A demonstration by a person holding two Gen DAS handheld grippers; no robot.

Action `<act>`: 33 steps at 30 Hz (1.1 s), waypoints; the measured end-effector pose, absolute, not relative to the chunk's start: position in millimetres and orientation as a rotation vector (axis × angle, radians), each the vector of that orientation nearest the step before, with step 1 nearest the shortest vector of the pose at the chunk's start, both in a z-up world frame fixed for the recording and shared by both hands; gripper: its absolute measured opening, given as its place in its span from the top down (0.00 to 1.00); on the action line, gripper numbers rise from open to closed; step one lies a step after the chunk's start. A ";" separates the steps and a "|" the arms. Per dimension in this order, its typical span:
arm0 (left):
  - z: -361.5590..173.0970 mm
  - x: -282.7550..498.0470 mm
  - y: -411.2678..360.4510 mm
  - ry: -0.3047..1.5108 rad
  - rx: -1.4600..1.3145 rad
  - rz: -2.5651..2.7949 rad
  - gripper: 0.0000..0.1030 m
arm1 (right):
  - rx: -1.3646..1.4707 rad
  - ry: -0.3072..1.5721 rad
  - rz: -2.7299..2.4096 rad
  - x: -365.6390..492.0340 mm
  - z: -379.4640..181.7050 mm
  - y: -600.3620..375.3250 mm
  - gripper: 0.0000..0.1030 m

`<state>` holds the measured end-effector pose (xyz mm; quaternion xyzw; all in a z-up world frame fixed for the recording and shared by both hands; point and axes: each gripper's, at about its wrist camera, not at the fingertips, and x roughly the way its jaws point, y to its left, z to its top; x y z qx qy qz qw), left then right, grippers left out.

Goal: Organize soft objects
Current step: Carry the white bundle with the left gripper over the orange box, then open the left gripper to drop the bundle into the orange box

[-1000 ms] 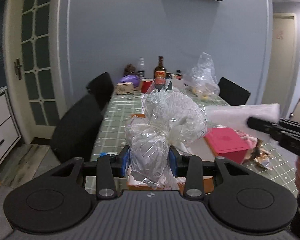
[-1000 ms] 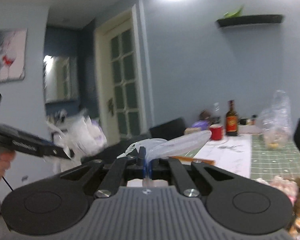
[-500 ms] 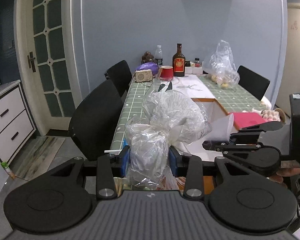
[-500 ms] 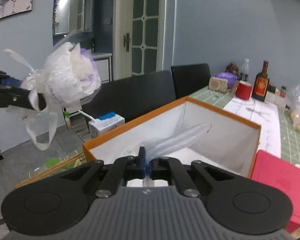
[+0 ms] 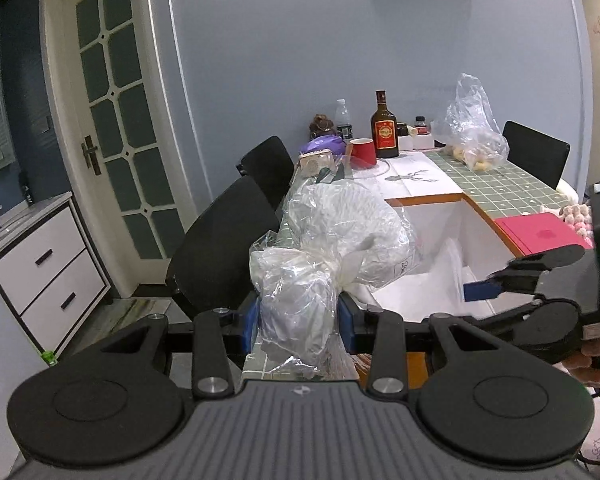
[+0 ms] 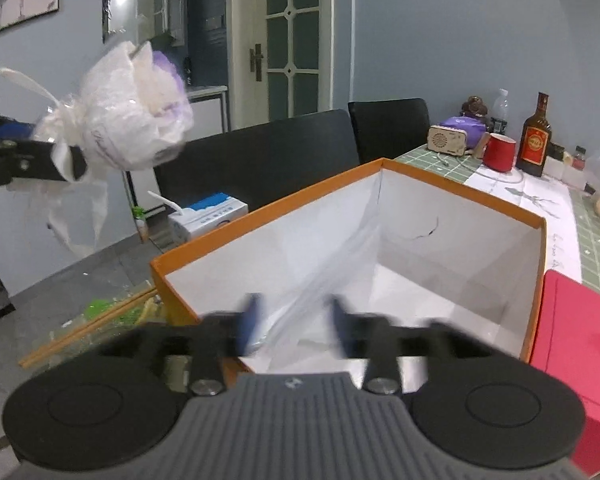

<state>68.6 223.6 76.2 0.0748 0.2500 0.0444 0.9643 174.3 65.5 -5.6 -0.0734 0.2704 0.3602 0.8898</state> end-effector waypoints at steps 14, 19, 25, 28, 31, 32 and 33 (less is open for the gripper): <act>73.9 99.7 184.8 0.539 0.123 0.065 0.57 | 0.029 0.531 0.728 173.0 -10.6 -6.3 0.26; 54.6 119.2 162.4 0.582 0.152 -0.026 0.57 | 0.066 0.494 0.698 162.9 -8.2 -21.2 0.27; 39.9 142.3 146.5 0.632 0.151 -0.035 0.57 | 0.065 0.461 0.695 153.8 -10.0 -29.1 0.27; 34.9 151.1 143.7 0.657 0.149 -0.015 0.56 | 0.041 0.451 0.682 149.9 -10.3 -26.8 0.27; 31.9 153.0 147.2 0.654 0.131 -0.021 0.56 | 0.034 0.449 0.661 147.6 -10.4 -24.1 0.27; 30.9 152.3 148.1 0.651 0.134 -0.013 0.56 | 0.027 0.448 0.655 146.7 -10.3 -23.0 0.27; 30.2 151.6 149.2 0.651 0.132 -0.004 0.56 | 0.023 0.448 0.652 145.9 -10.0 -22.2 0.27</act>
